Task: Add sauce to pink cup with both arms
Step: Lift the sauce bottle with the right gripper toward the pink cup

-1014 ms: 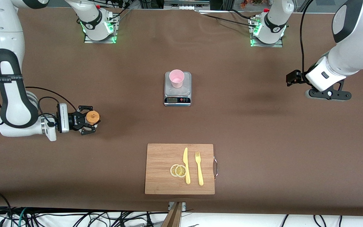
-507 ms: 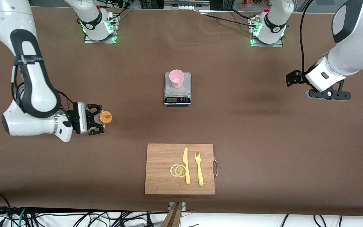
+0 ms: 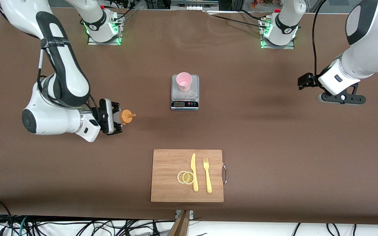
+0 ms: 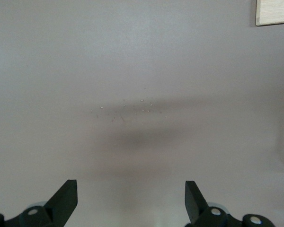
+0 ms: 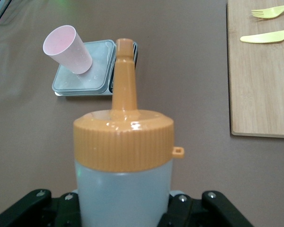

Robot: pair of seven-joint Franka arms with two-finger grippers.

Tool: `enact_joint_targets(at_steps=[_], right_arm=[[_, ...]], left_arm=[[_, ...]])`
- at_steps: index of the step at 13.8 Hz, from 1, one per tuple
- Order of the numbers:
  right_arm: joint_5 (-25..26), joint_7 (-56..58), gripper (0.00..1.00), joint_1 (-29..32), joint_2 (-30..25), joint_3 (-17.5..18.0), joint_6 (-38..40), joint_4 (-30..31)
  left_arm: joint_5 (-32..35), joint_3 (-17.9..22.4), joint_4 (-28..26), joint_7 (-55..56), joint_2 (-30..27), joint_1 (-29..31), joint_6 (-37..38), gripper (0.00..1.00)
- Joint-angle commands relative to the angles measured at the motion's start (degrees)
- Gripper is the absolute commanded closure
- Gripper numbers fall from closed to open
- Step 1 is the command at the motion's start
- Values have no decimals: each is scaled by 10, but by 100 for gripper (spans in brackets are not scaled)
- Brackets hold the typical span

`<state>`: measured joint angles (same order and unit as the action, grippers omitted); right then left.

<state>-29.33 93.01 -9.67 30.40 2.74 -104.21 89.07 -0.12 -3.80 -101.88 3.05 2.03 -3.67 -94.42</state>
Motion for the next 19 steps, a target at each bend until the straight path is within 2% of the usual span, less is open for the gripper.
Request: enact_joint_targets(at_steps=[1, 5, 8, 19], right_arm=[[28, -33, 100, -16, -12, -3, 2, 0], [107, -144, 100, -78, -41, -2, 7, 2], [144, -203, 100, -117, -59, -2, 11, 10], [298, -345, 100, -265, -66, -1, 41, 33]], left_arm=[[-6, 1, 7, -7, 2, 3, 3, 0], [-4, 2, 3, -7, 3, 8, -9, 0], [-4, 2, 3, -7, 3, 8, -9, 0], [13, 2, 4, -7, 6, 10, -10, 0]])
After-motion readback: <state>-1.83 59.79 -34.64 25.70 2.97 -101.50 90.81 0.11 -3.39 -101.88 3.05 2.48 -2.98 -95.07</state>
